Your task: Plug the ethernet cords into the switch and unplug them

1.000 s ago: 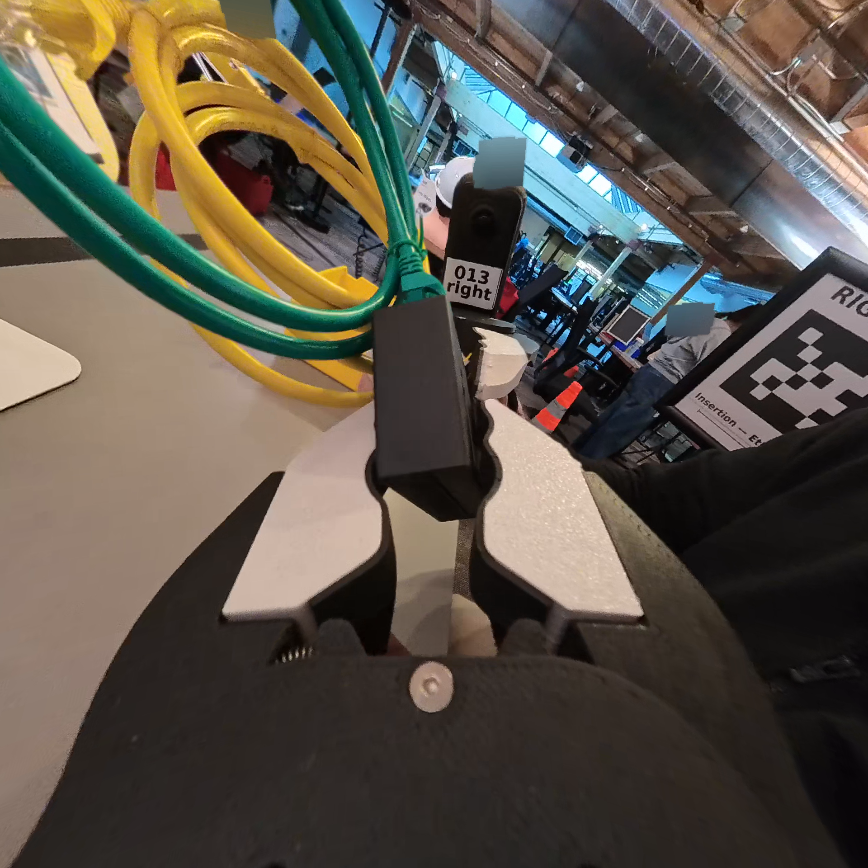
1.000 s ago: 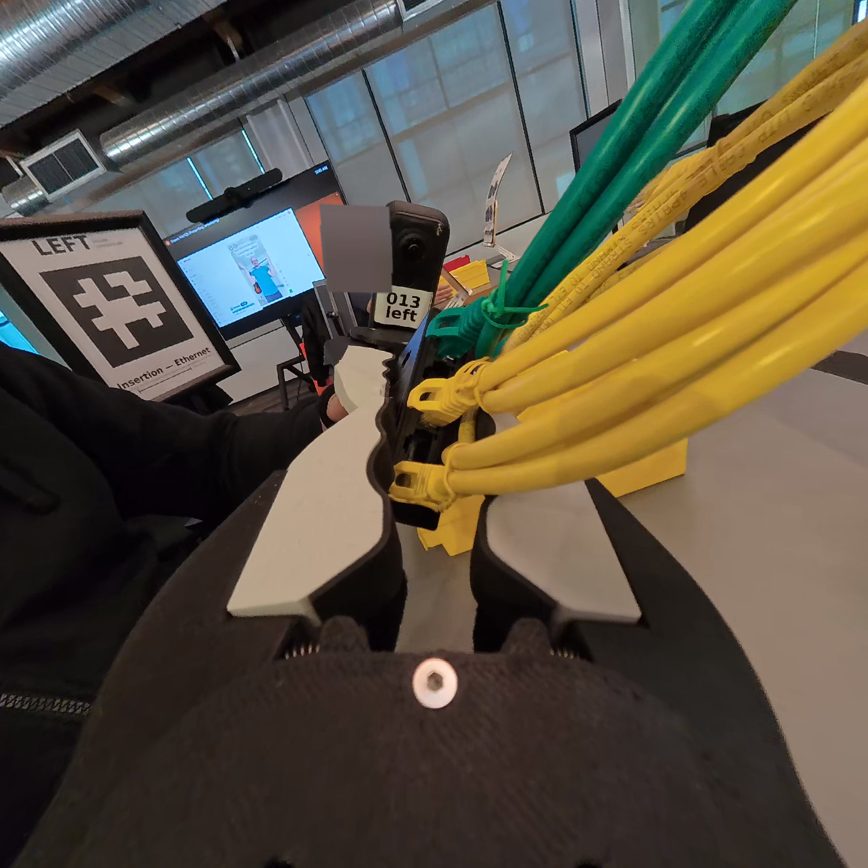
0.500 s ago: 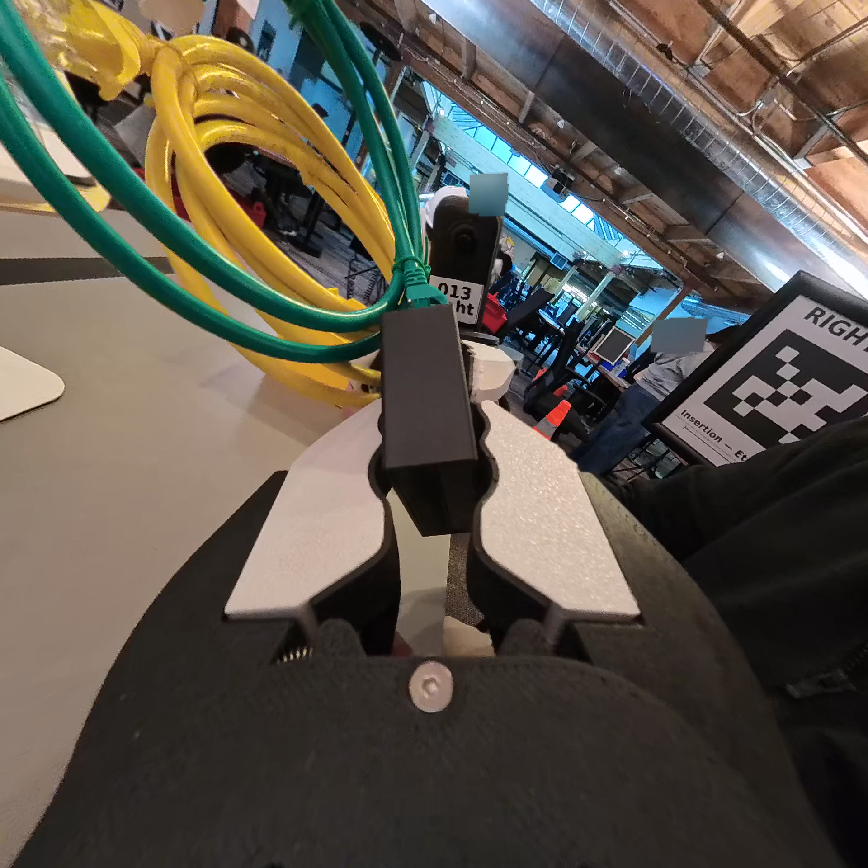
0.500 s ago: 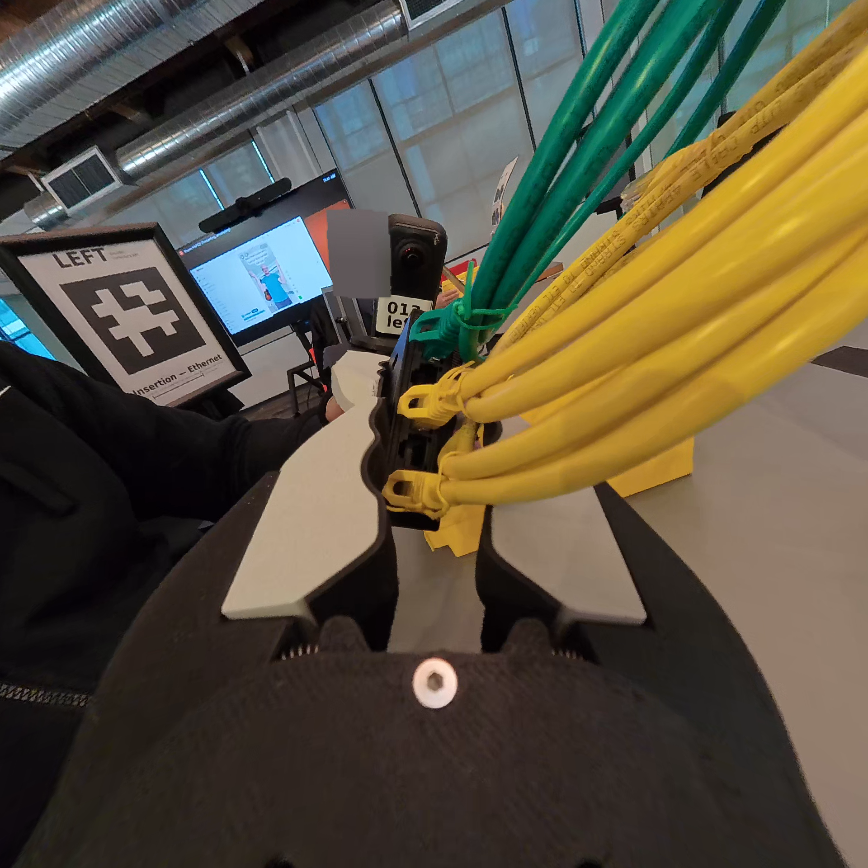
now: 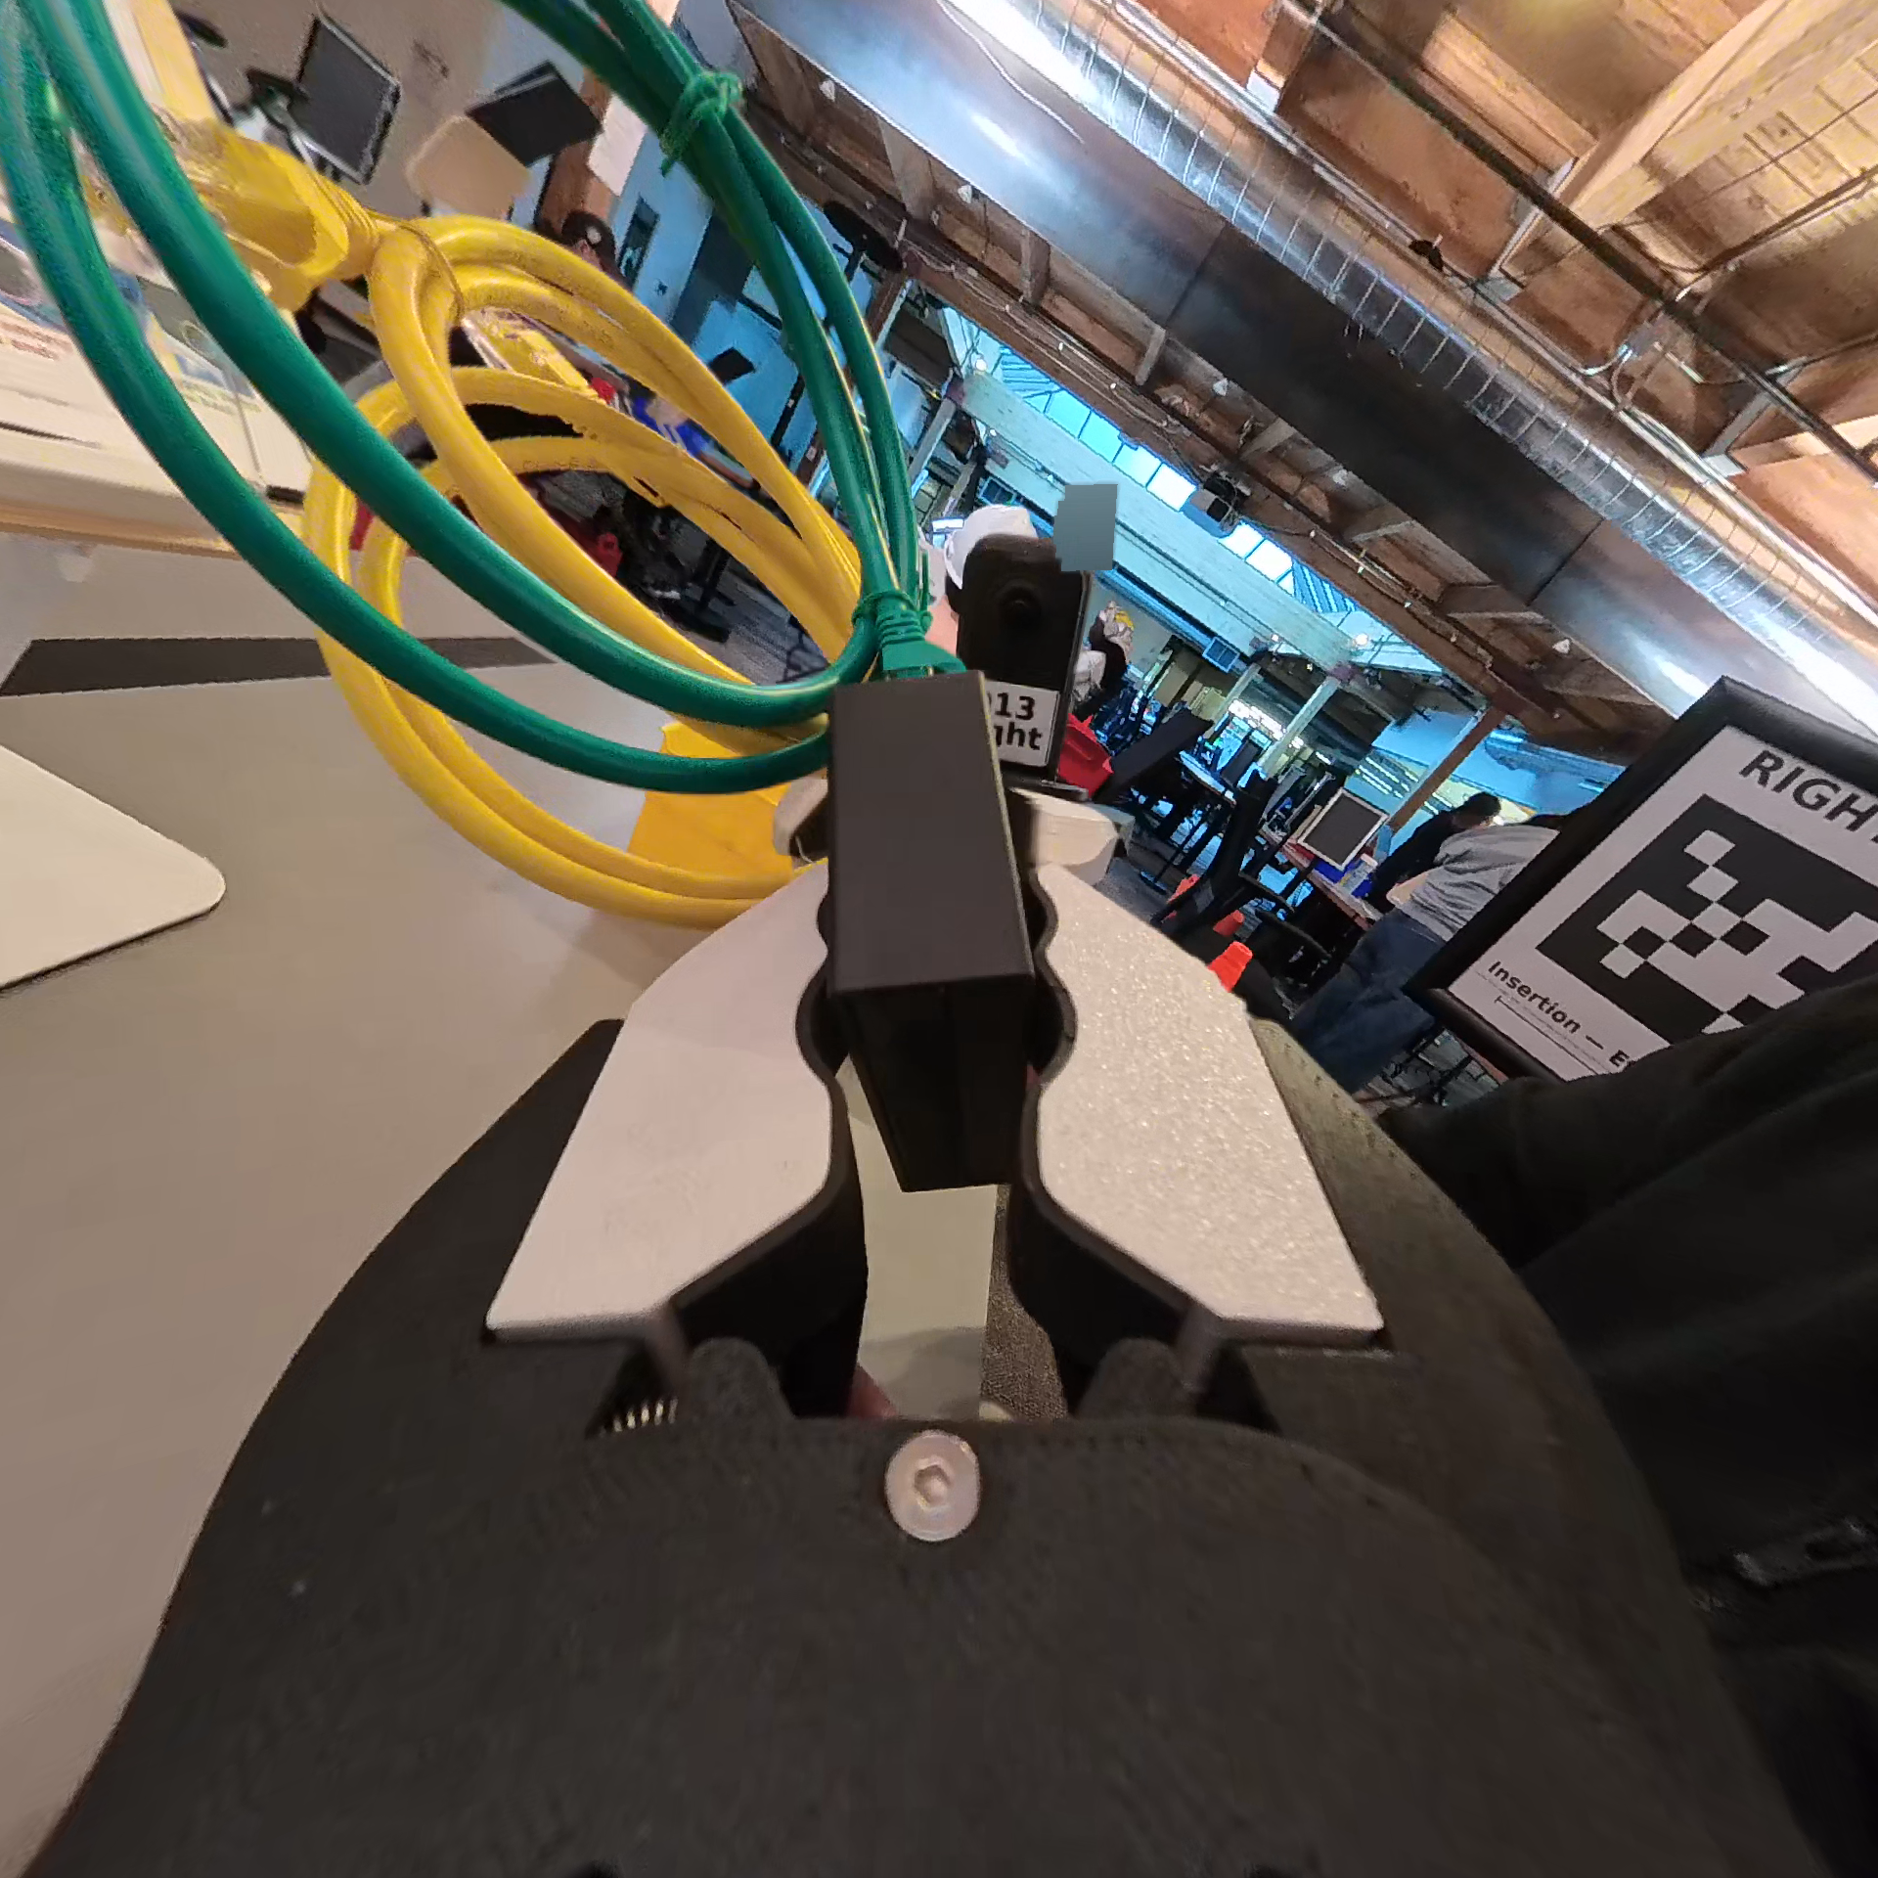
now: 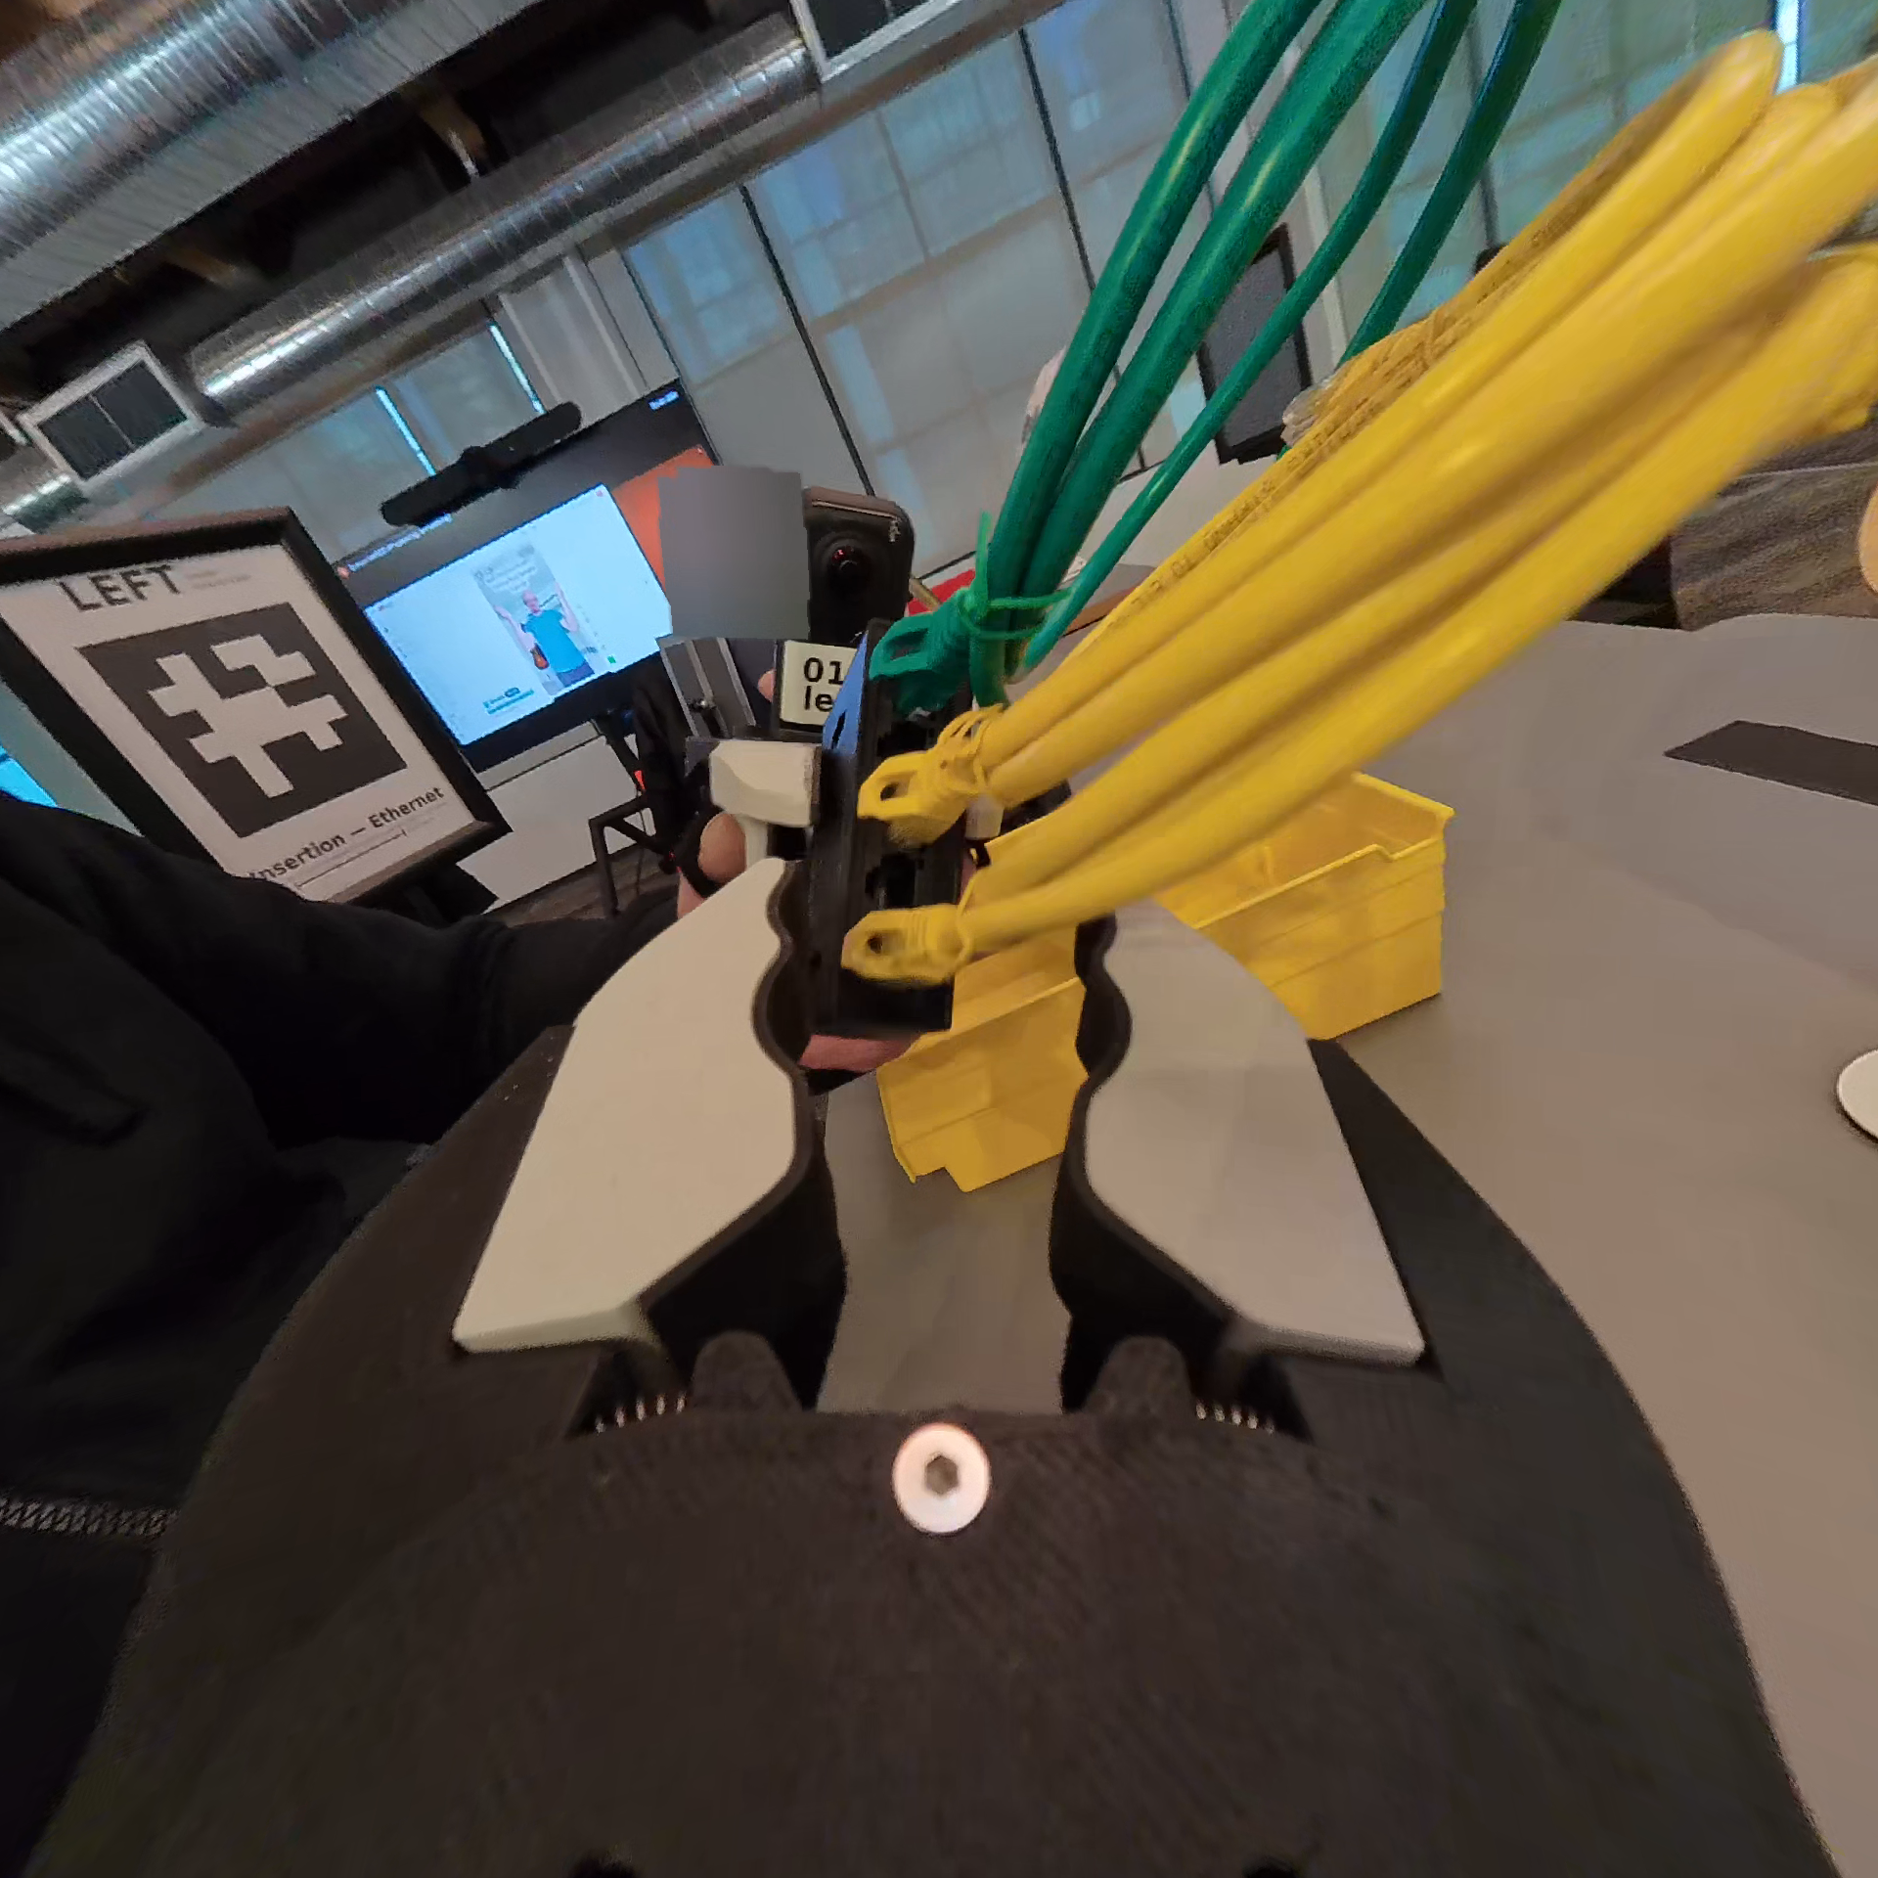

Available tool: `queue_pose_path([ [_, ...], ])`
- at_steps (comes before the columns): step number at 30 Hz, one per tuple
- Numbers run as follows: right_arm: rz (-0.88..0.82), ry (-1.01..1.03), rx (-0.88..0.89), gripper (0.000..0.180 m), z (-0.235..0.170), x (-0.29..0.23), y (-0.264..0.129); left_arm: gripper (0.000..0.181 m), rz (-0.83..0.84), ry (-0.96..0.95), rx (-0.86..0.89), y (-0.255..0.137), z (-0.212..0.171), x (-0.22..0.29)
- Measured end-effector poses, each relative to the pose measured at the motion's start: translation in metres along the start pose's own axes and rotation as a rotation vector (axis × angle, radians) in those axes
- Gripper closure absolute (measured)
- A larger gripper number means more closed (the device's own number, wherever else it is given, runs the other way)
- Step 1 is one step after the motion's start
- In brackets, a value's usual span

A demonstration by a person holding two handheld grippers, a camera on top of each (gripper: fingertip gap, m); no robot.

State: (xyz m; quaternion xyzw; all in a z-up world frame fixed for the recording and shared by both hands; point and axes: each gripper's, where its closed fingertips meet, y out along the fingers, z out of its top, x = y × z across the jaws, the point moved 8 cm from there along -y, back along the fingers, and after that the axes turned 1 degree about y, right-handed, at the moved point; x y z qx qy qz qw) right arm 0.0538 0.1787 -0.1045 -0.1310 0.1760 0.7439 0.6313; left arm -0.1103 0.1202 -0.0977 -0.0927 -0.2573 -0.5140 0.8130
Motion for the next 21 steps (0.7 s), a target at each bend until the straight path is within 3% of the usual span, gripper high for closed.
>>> queue_pose_path([
  [3, -0.030, 0.000, -0.061, 0.121, -0.003, 0.005, -0.005, 0.151, -0.006, -0.001, 0.011, -0.004, 0.004, -0.002],
  [7, 0.024, 0.001, -0.026, 0.144, 0.000, 0.004, -0.014, 0.151, -0.010, 0.001, 0.014, -0.007, 0.007, -0.003],
  [15, 0.108, 0.017, -0.092, 0.152, -0.008, -0.003, 0.000, 0.151, -0.035, -0.006, -0.005, 0.000, 0.001, -0.001],
  [21, 0.173, 0.057, -0.010, 0.163, -0.008, -0.002, 0.002, 0.151, -0.049, -0.011, 0.002, 0.000, 0.002, 0.000],
])
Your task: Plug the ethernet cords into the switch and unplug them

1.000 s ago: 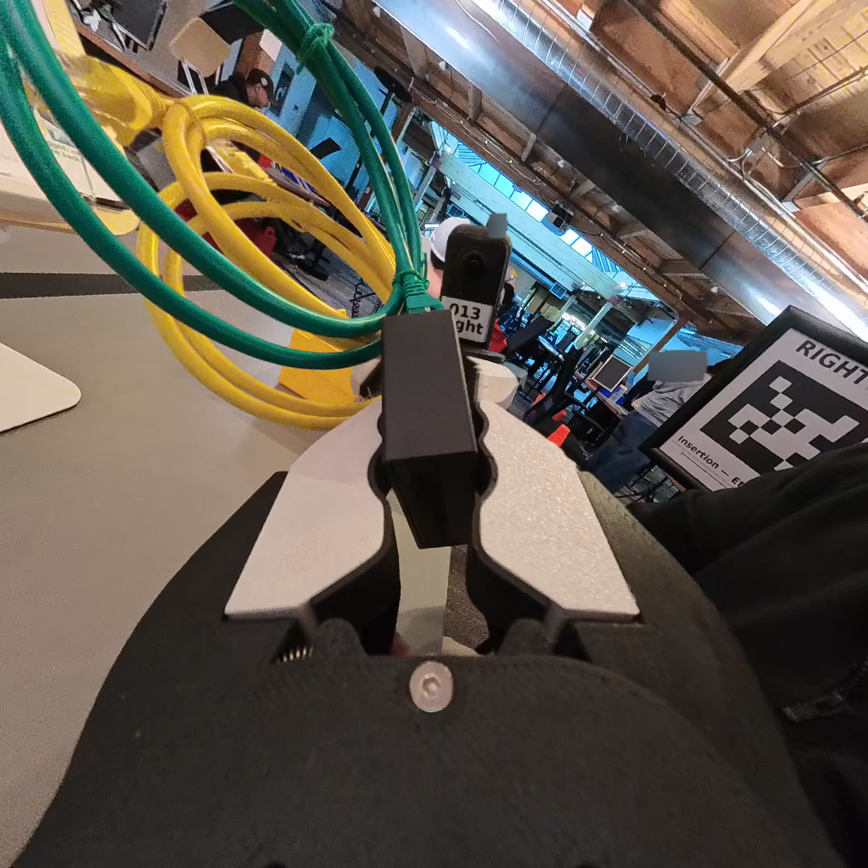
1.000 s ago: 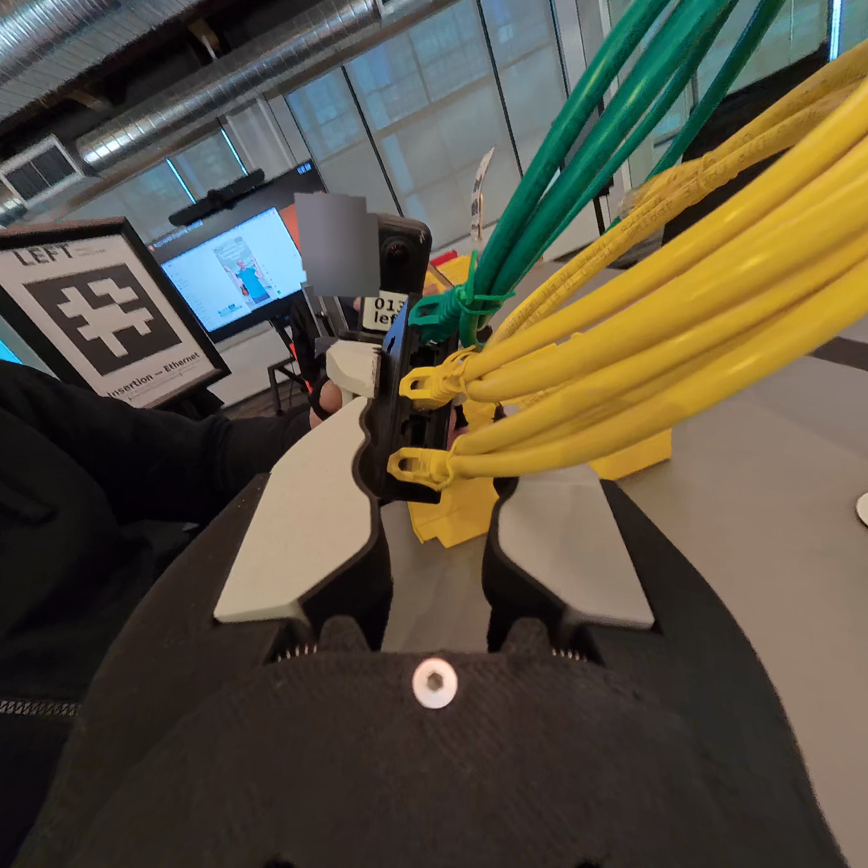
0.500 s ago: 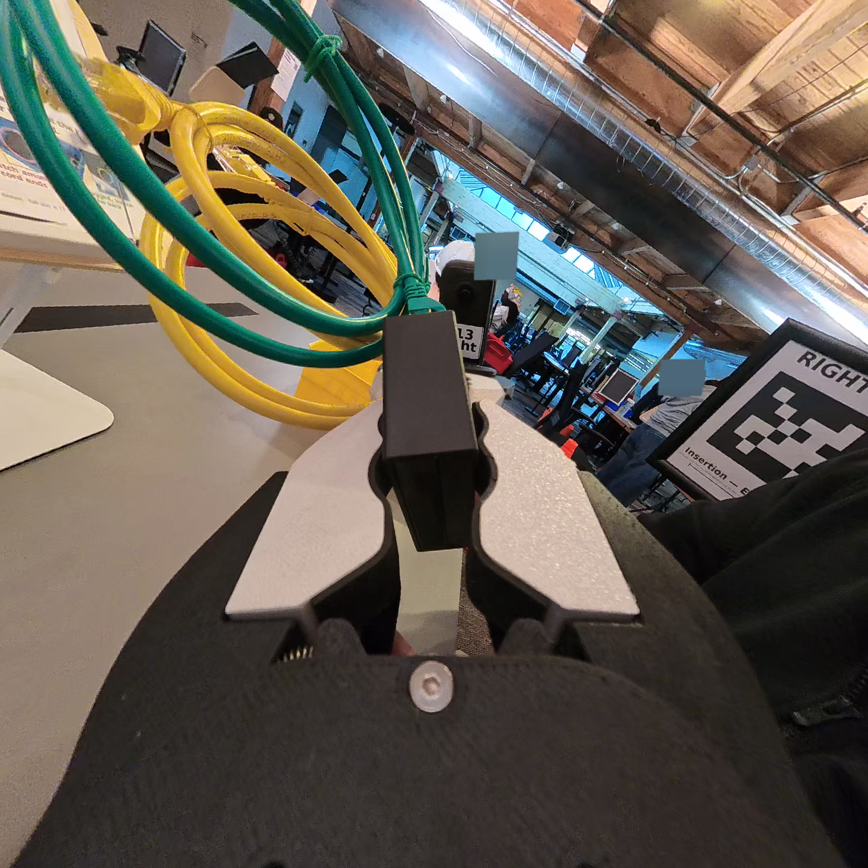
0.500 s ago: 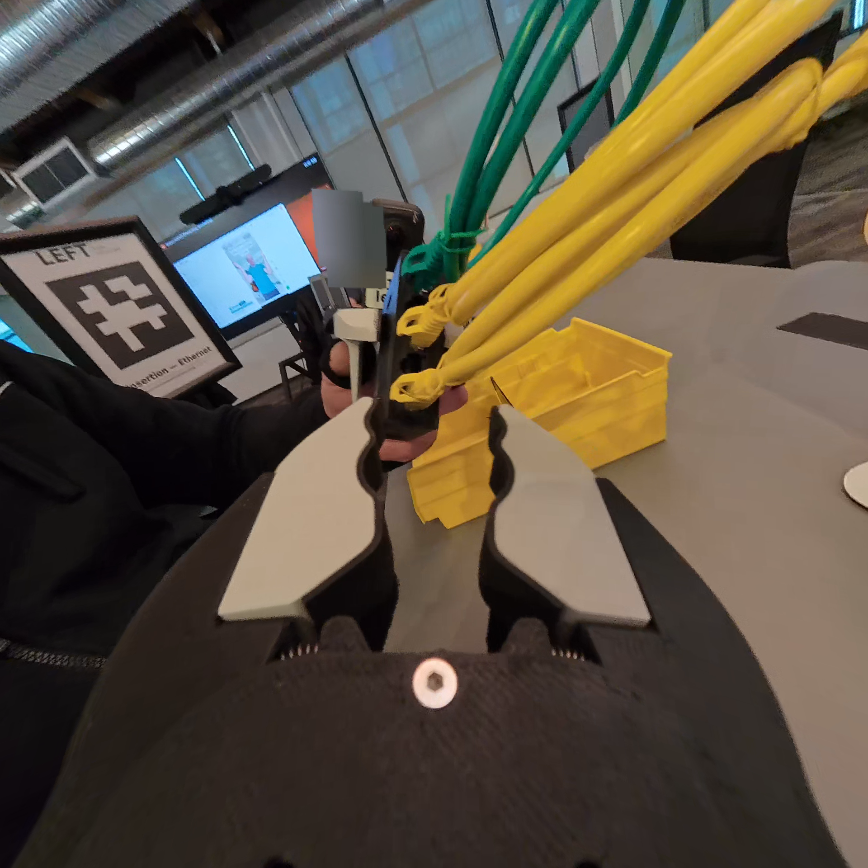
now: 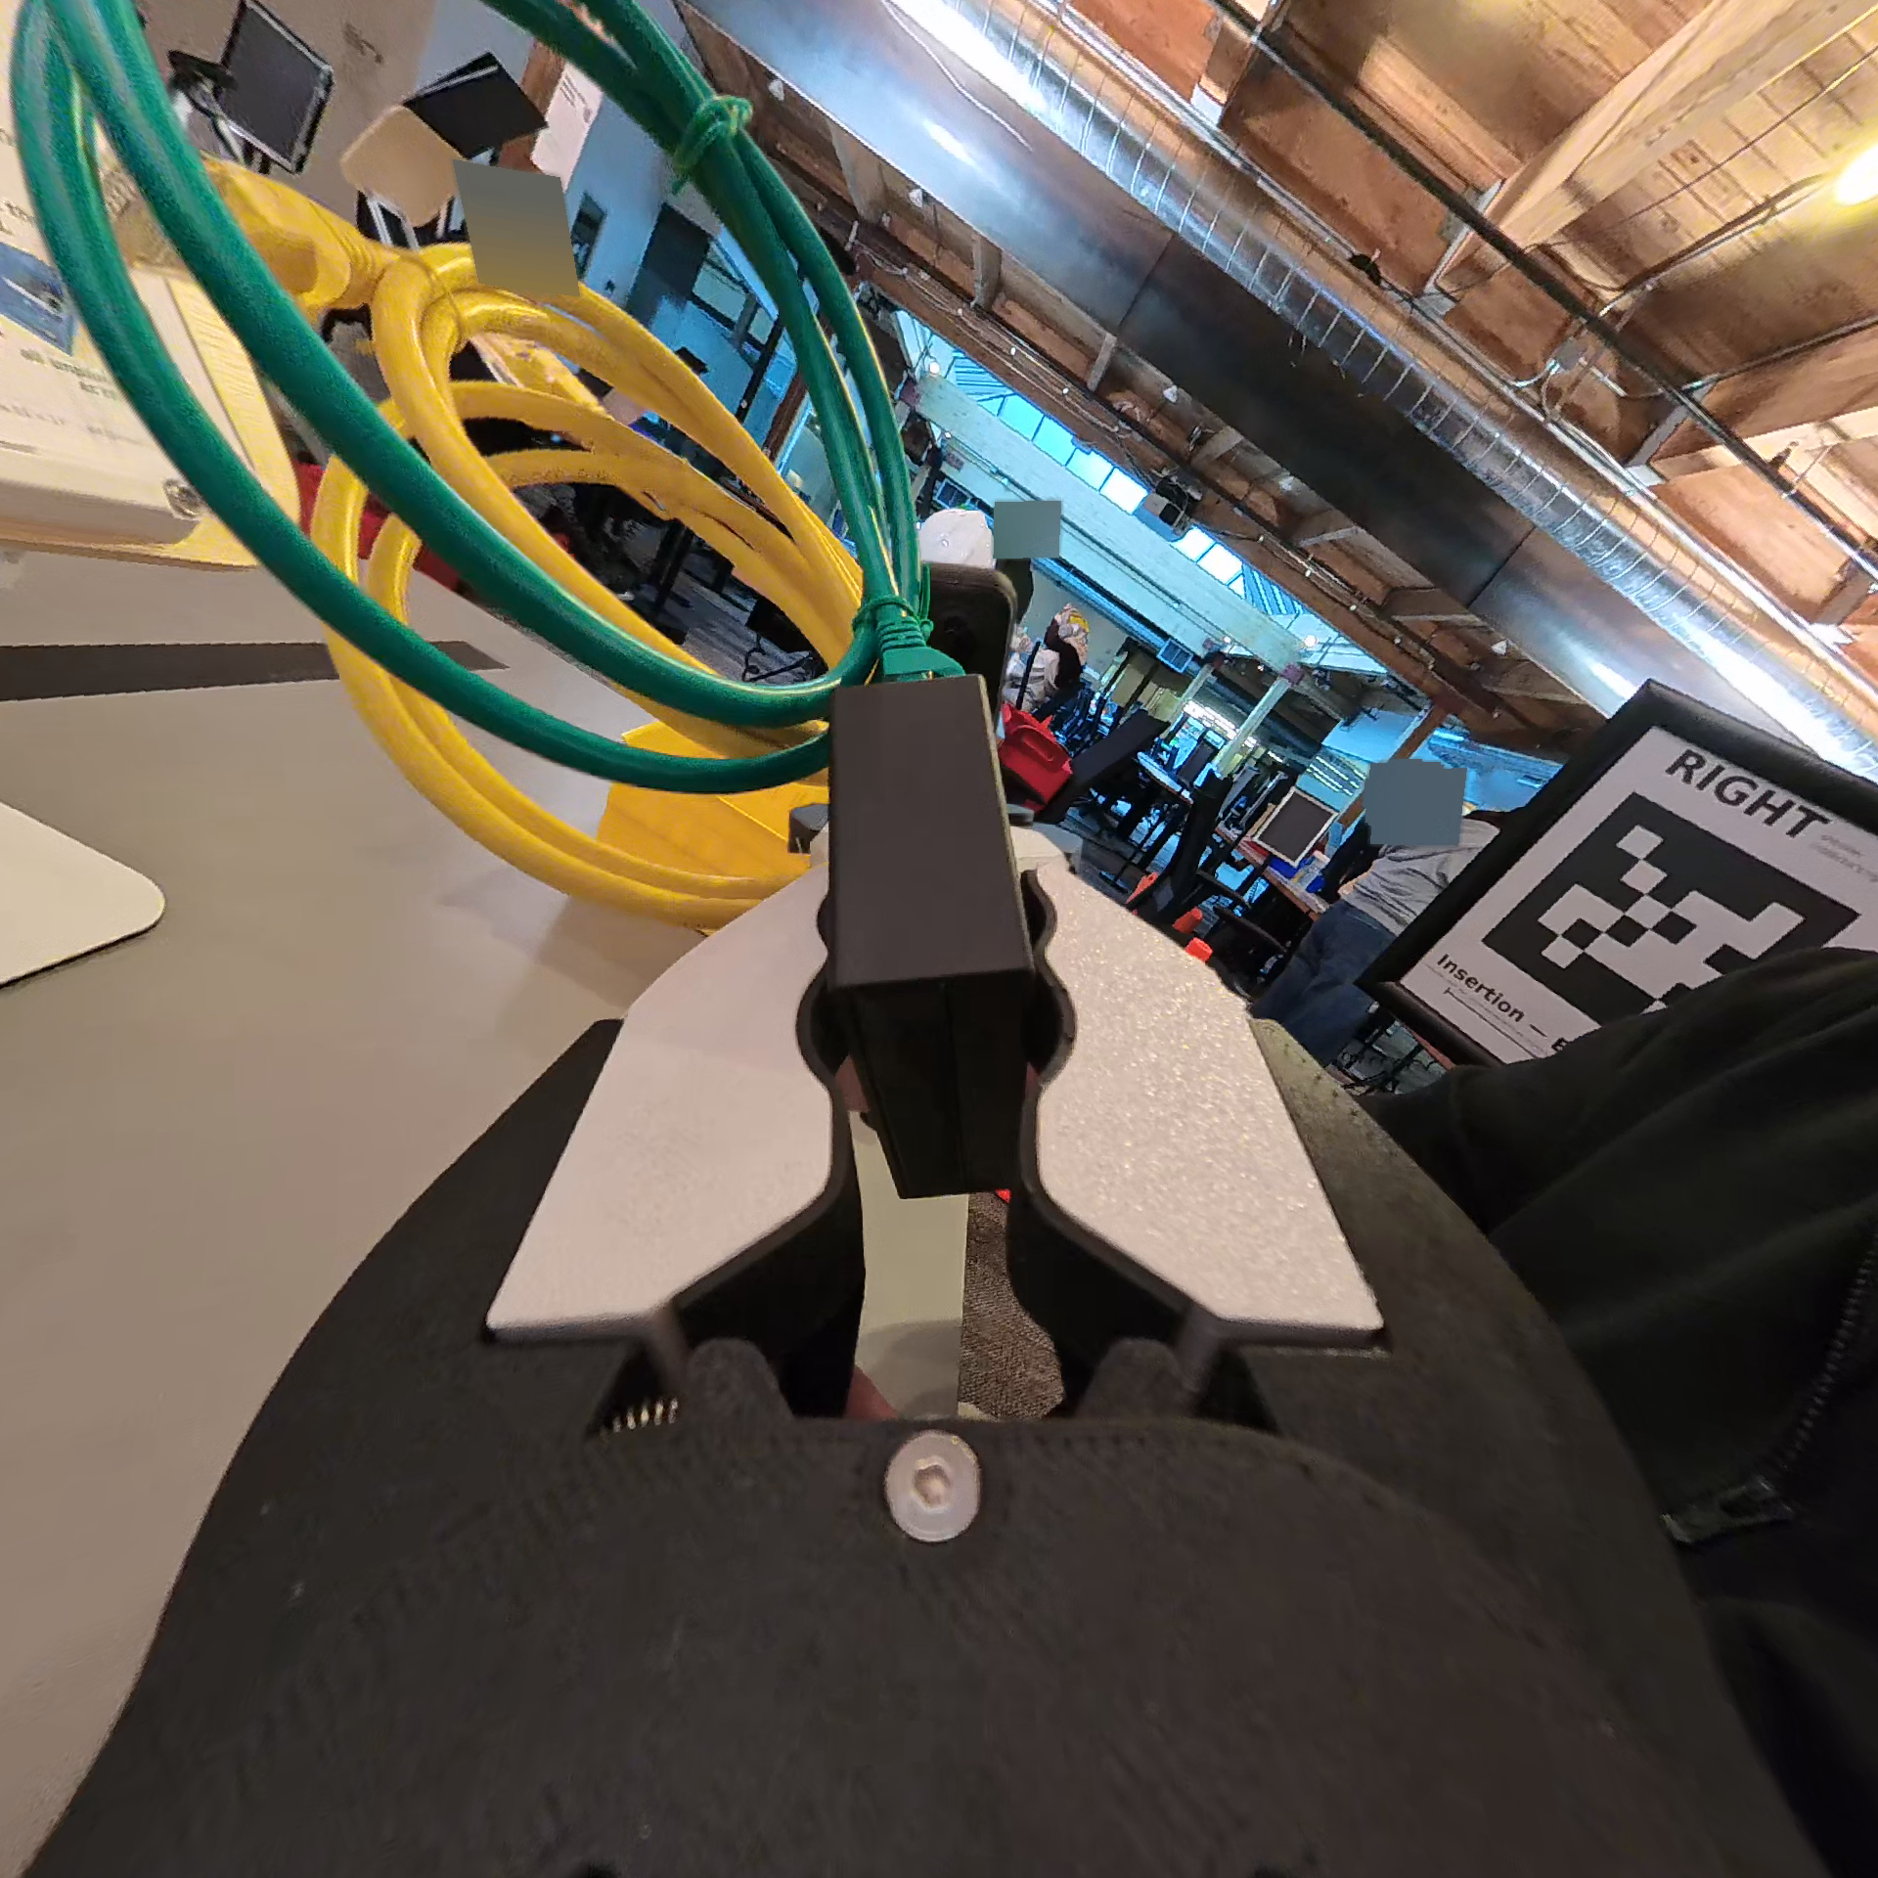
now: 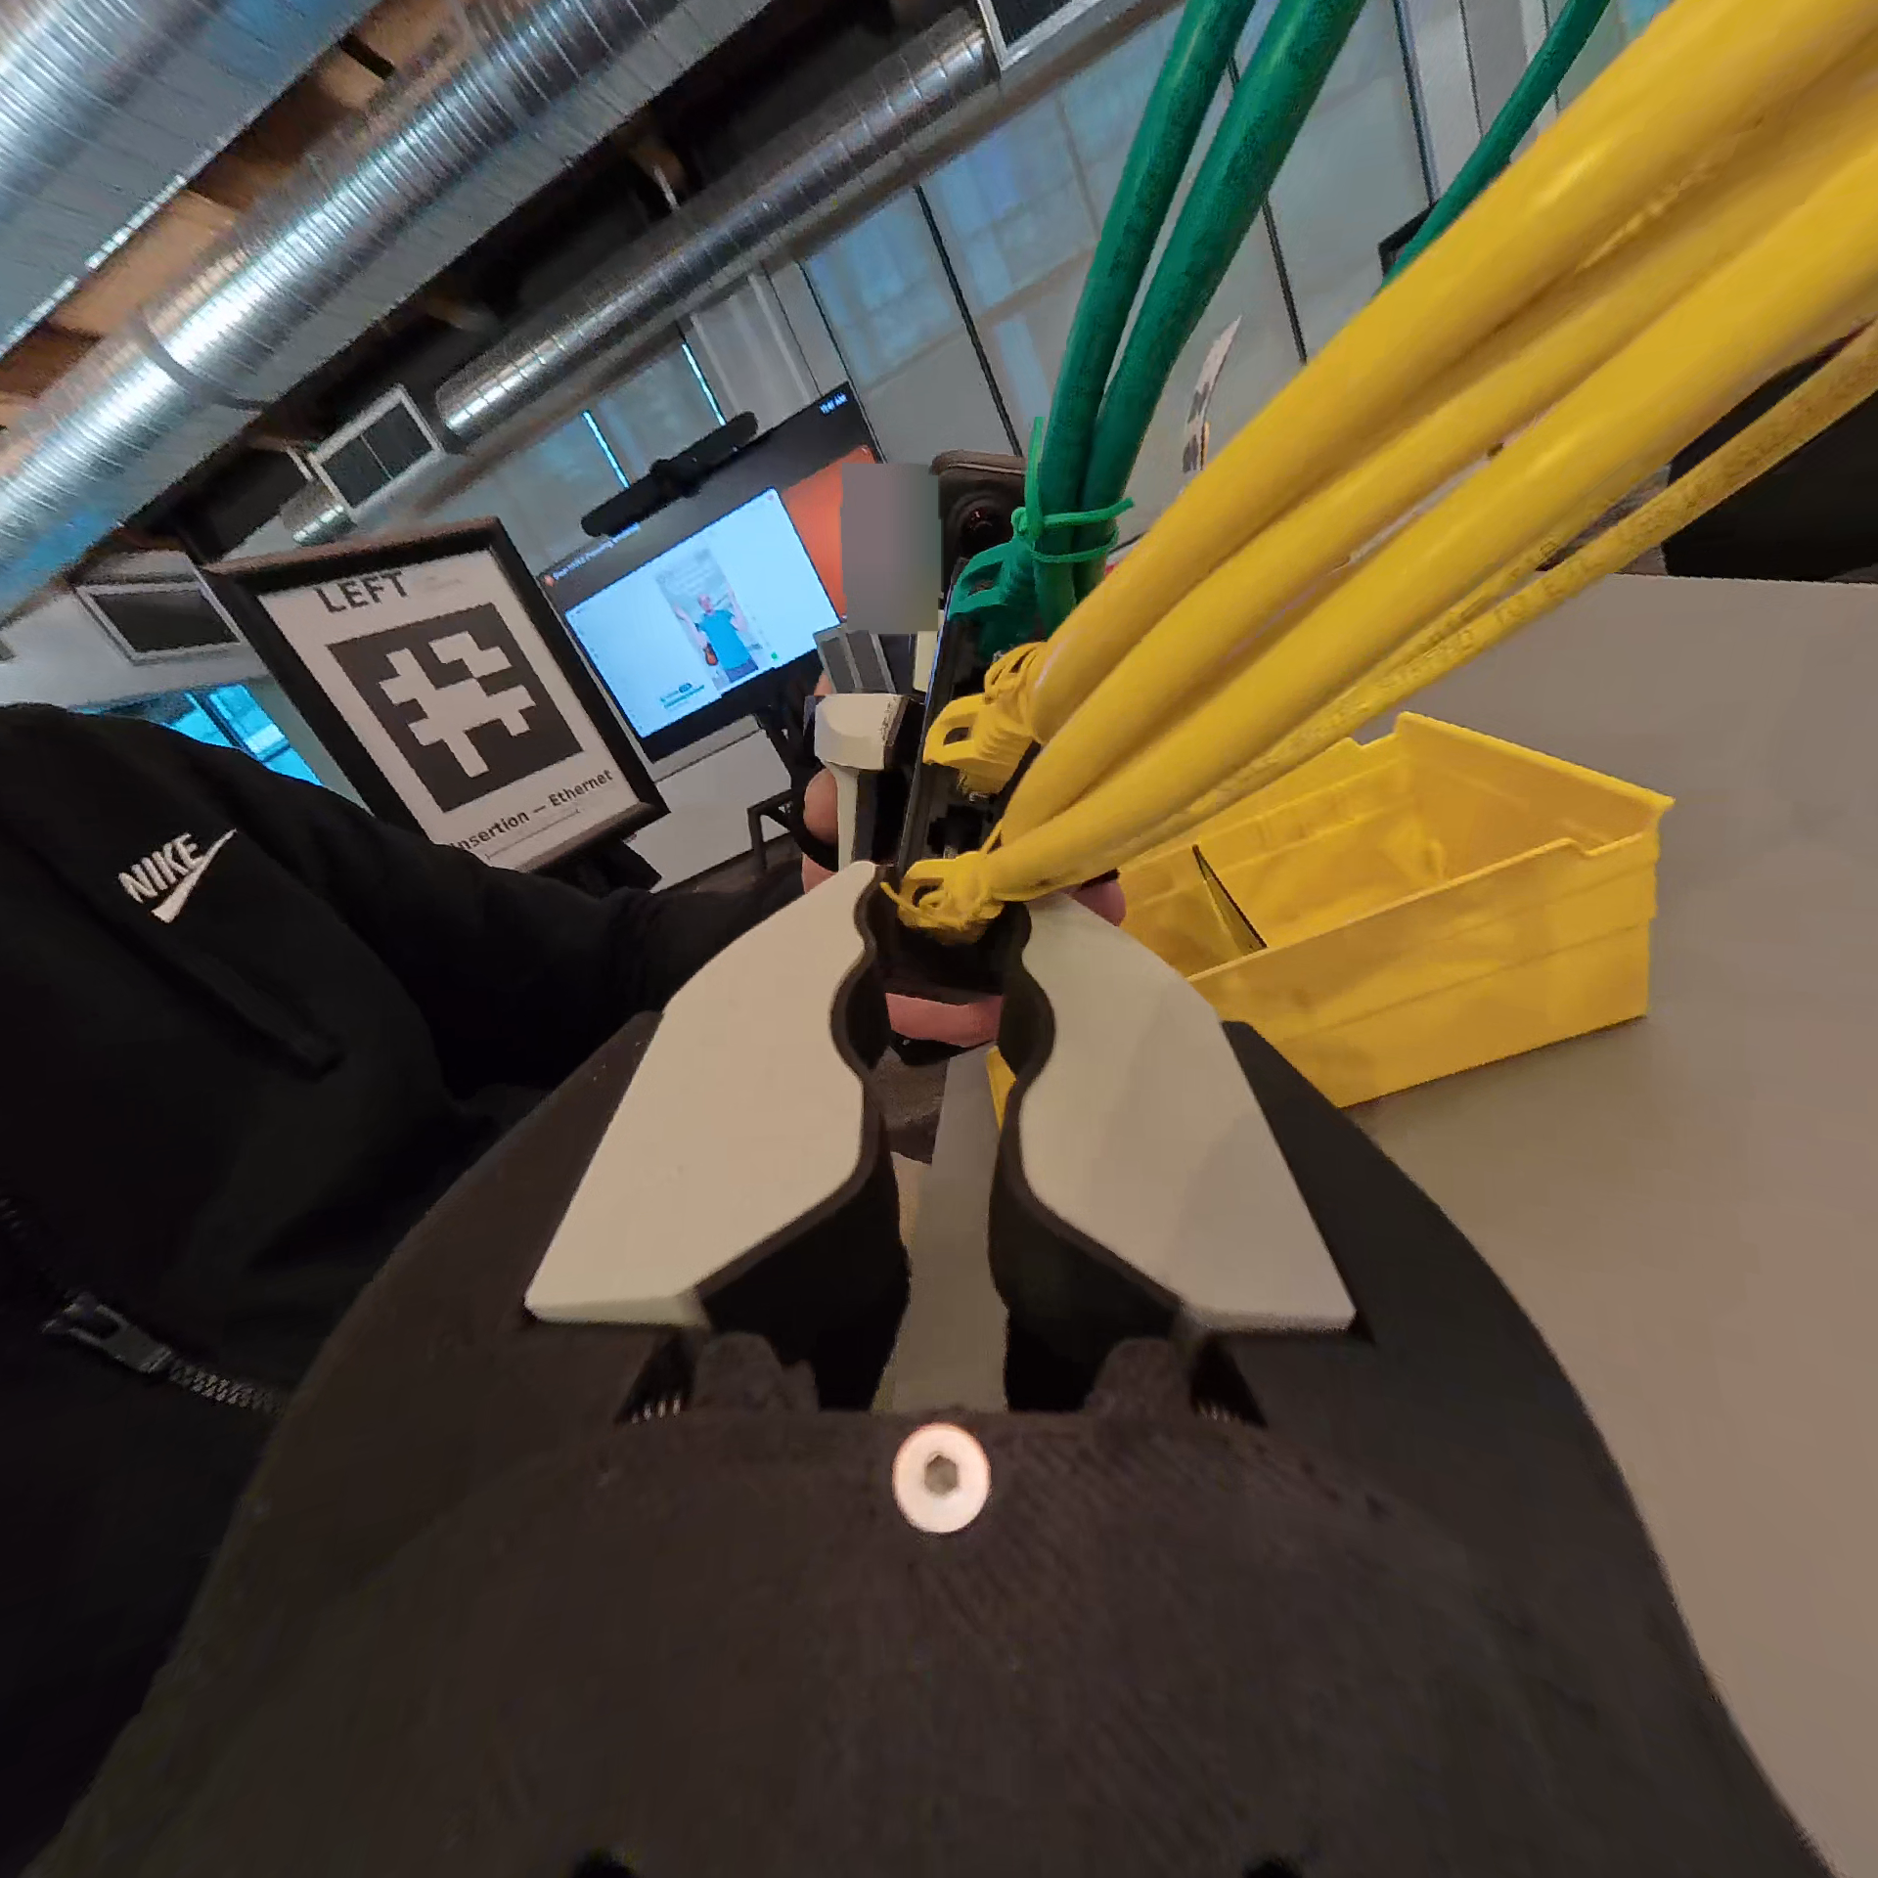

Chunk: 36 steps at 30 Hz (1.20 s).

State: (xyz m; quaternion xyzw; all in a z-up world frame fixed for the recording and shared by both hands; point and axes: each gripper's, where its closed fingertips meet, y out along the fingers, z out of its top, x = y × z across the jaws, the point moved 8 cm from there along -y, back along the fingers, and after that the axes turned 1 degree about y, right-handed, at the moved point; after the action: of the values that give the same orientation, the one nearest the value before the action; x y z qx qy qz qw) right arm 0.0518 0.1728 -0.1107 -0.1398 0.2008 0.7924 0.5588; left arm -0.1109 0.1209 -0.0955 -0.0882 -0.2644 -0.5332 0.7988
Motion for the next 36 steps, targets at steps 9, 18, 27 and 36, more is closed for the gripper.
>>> queue_pose_path([
  [9, 0.019, 0.017, 0.092, 0.164, 0.001, -0.002, 0.005, 0.134, -0.007, 0.012, 0.005, 0.004, -0.003, 0.002],
  [18, -0.011, -0.032, 0.091, 0.164, 0.002, -0.004, 0.007, 0.149, 0.041, 0.078, -0.027, 0.006, -0.004, 0.004],
  [27, -0.025, -0.081, 0.027, 0.160, 0.007, -0.009, -0.003, 0.150, 0.026, 0.123, 0.022, 0.004, 0.000, 0.011],
  [36, -0.013, -0.095, 0.001, 0.162, 0.005, -0.011, 0.000, 0.150, 0.028, 0.152, 0.016, 0.006, 0.000, 0.016],
])
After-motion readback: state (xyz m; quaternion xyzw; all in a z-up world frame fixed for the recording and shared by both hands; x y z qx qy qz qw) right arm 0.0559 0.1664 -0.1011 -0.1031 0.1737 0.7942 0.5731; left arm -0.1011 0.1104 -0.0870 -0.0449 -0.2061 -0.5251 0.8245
